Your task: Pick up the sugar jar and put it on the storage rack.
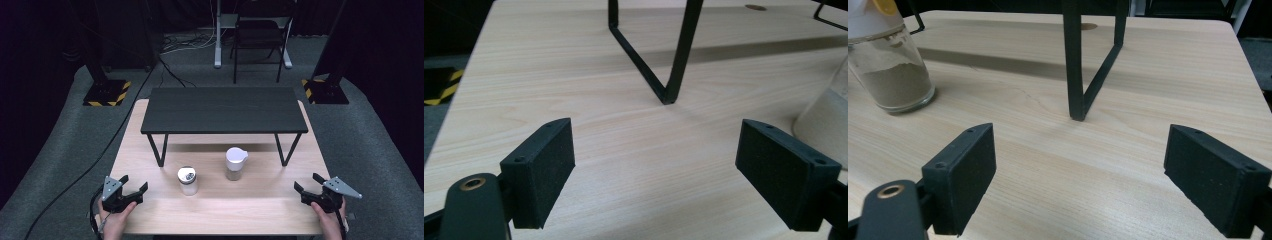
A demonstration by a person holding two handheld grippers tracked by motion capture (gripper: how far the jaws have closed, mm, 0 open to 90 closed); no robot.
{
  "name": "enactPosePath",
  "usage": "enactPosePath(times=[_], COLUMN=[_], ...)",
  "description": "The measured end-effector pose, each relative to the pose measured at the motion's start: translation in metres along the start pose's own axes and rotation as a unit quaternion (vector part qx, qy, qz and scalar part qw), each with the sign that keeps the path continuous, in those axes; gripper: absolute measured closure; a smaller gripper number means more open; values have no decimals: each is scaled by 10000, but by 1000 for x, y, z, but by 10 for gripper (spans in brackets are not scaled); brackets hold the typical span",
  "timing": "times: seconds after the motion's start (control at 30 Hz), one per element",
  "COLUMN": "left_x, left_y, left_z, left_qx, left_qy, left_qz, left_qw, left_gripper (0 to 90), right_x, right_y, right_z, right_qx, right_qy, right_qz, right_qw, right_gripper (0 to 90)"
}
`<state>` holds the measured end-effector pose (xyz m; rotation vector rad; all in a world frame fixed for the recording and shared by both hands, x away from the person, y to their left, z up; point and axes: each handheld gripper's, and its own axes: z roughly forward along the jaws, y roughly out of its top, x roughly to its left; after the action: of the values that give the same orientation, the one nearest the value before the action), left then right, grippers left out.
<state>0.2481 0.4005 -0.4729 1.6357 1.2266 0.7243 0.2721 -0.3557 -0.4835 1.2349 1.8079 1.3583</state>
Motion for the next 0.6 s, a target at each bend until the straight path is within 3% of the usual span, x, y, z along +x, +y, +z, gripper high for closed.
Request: enactPosePath(times=[0.6], left_x=[3], left_y=[1], left_z=[4], left_qx=[49], left_qy=[-202], left_qz=[58], left_qw=[9998], left_gripper=[130], right_x=[0], right_y=[2], right_z=[2], right_qx=[95], right_qy=[2], right_qz=[-25], right_qw=[10000], right_gripper=[123])
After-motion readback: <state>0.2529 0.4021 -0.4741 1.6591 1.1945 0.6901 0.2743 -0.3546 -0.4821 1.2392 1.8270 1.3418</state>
